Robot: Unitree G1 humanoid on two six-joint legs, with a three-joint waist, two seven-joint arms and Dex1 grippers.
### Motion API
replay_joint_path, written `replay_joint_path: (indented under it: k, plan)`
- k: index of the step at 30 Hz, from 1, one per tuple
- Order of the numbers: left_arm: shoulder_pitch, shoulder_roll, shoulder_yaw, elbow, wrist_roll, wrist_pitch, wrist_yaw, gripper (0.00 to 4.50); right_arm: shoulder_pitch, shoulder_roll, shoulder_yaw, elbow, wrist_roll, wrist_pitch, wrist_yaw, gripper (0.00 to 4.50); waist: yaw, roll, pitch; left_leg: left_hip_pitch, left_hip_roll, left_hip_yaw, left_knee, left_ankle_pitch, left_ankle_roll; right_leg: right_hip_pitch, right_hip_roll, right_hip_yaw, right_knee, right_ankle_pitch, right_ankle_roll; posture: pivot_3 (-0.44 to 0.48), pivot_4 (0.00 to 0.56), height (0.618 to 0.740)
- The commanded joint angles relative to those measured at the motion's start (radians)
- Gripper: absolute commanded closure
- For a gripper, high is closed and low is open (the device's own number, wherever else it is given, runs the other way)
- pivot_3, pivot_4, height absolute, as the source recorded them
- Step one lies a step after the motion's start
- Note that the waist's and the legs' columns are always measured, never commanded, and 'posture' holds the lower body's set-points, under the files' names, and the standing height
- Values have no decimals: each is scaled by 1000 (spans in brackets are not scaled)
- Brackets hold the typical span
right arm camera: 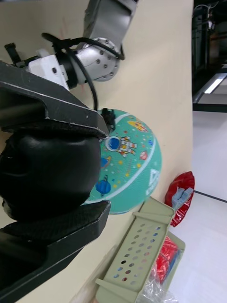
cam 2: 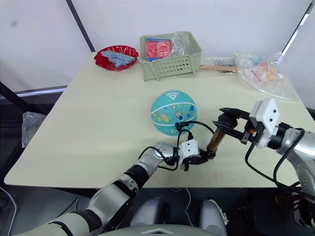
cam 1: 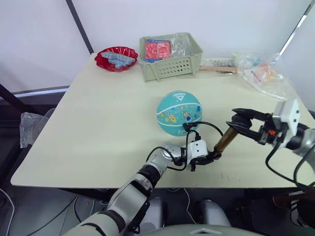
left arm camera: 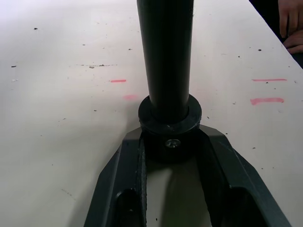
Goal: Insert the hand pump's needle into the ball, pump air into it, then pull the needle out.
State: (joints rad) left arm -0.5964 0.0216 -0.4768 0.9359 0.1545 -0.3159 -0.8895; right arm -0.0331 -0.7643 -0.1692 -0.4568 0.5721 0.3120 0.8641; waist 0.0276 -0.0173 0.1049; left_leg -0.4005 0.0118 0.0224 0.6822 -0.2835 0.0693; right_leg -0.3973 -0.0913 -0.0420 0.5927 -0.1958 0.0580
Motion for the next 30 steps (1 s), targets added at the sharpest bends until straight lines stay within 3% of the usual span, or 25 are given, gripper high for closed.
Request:
replay_joint_path:
  k: [1, 10, 30]
  plan:
    - [53, 50, -42, 110, 84, 63, 5, 3415, 50, 22, 90, 73, -111, -57, 17, 2922, -5, 0, 0, 1, 0, 0, 0, 0, 0, 1, 0, 0, 0, 0, 0, 0, 150, 738]
    - [56, 52, -42, 106, 83, 65, 3, 3415, 44, 64, 104, 79, -127, -98, 7, 2922, -11, 0, -1, 2, 0, 0, 0, 0, 0, 2, 0, 0, 0, 0, 0, 0, 150, 738]
    - [52, 55, -41, 103, 84, 66, -7, 3415, -146, -108, -209, -39, 216, 175, 16, 2922, -11, 7, 14, 0, 0, 0, -1, 0, -1, 1, -3, 1, -1, 0, 0, 0, 150, 738]
